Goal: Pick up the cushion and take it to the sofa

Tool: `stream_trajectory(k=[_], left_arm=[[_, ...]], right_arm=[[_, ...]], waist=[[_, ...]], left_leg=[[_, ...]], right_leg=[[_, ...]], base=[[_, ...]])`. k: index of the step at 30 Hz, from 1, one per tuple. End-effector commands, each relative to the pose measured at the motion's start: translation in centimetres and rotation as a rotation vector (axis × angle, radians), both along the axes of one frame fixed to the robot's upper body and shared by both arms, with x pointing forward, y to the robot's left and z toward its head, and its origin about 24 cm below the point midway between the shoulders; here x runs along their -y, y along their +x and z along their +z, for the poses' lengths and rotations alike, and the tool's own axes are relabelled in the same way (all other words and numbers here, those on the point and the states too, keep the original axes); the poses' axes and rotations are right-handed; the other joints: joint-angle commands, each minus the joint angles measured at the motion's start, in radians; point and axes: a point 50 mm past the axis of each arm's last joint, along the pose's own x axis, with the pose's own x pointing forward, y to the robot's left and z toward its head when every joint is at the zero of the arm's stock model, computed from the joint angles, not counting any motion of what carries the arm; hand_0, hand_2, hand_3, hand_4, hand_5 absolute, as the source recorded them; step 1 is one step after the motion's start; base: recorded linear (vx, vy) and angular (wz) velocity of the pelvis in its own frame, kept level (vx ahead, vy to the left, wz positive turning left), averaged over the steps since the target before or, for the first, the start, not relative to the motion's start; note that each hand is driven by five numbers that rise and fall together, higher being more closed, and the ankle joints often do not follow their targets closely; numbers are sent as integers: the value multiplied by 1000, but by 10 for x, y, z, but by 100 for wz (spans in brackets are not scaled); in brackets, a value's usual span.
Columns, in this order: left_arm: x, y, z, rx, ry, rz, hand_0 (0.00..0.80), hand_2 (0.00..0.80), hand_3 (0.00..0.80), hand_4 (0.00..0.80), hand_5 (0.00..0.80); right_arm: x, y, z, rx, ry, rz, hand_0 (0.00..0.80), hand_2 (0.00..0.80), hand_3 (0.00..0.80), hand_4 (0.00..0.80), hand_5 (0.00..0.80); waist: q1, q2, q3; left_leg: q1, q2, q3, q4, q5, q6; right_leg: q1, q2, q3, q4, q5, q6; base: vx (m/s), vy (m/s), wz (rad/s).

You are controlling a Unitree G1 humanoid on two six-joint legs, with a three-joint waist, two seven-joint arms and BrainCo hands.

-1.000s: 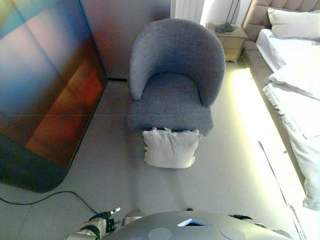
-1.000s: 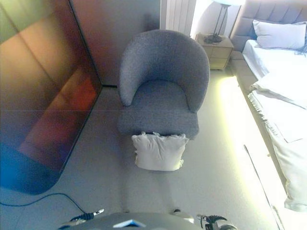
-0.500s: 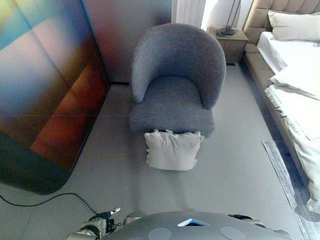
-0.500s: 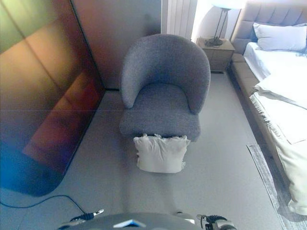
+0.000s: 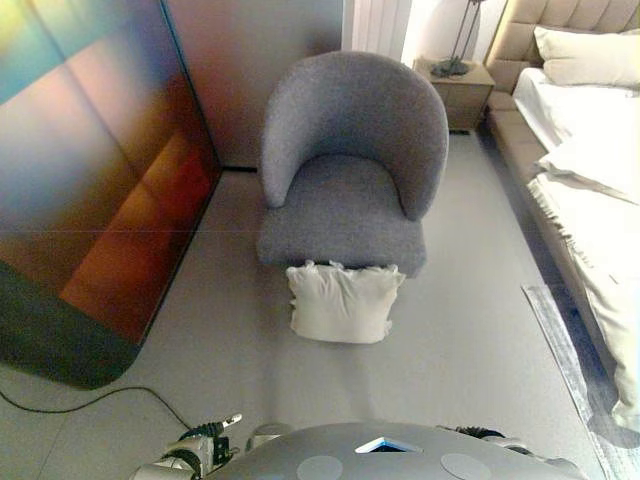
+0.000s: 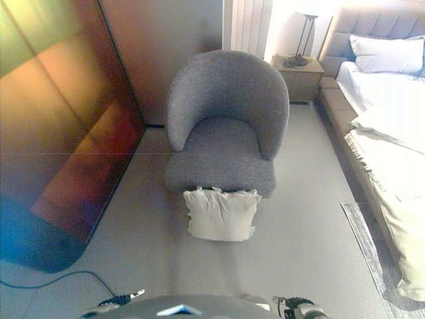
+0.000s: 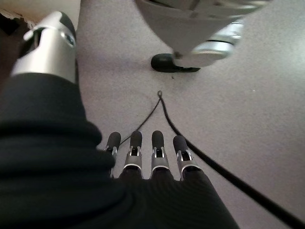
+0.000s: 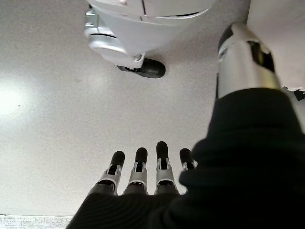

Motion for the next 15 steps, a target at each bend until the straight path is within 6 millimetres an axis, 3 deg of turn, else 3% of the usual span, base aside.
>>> stream_trajectory(k=[1, 5, 8, 10, 12, 15], left_arm=[[5, 15, 0, 46, -21, 18, 0, 0, 0, 0, 0], [5, 9, 0, 50, -18, 38, 0, 0, 0, 0, 0], [5, 4, -1, 38, -20, 33, 0, 0, 0, 0, 0], [4, -3, -2, 20, -25, 37, 0, 0, 0, 0, 0], [6, -9, -3, 7, -31, 46, 0, 0, 0, 0, 0], [10, -16, -4, -5, -37, 60, 0, 0, 0, 0, 0]], right_arm=[[17, 19, 8, 15, -53, 40, 0, 0, 0, 0, 0], [20, 19, 9, 15, -56, 53, 0, 0, 0, 0, 0], [22, 13, 8, 9, -63, 44, 0, 0, 0, 0, 0], [22, 10, 8, -1, -62, 48, 0, 0, 0, 0, 0], [20, 8, 7, -19, -61, 58, 0, 0, 0, 0, 0], [18, 4, 6, -41, -64, 68, 0, 0, 0, 0, 0]], waist=[[13, -57, 83], [42, -31, 108], [61, -1, 100], [76, 12, 90], [91, 16, 78], [99, 16, 65]], left_leg=[[-157, -24, -3, 309, -17, 45], [-201, -50, -14, 168, 52, 28], [-224, -45, -2, -29, 143, 7], [-231, -42, -28, -143, 194, -4], [-242, -36, -48, -239, 209, -13], [-251, -17, -56, -239, 187, -14]], right_leg=[[7, 21, -10, 49, -51, -70], [67, 56, 19, 35, -89, -62], [144, 98, 42, 17, -134, -63], [199, 117, 83, 16, -174, -66], [243, 123, 117, 19, -210, -68], [278, 116, 144, 28, -251, -66]], base=[[23, -13, -15], [155, 33, -25], [335, 52, -38], [399, 70, -17], [419, 83, 20], [406, 113, -12]])
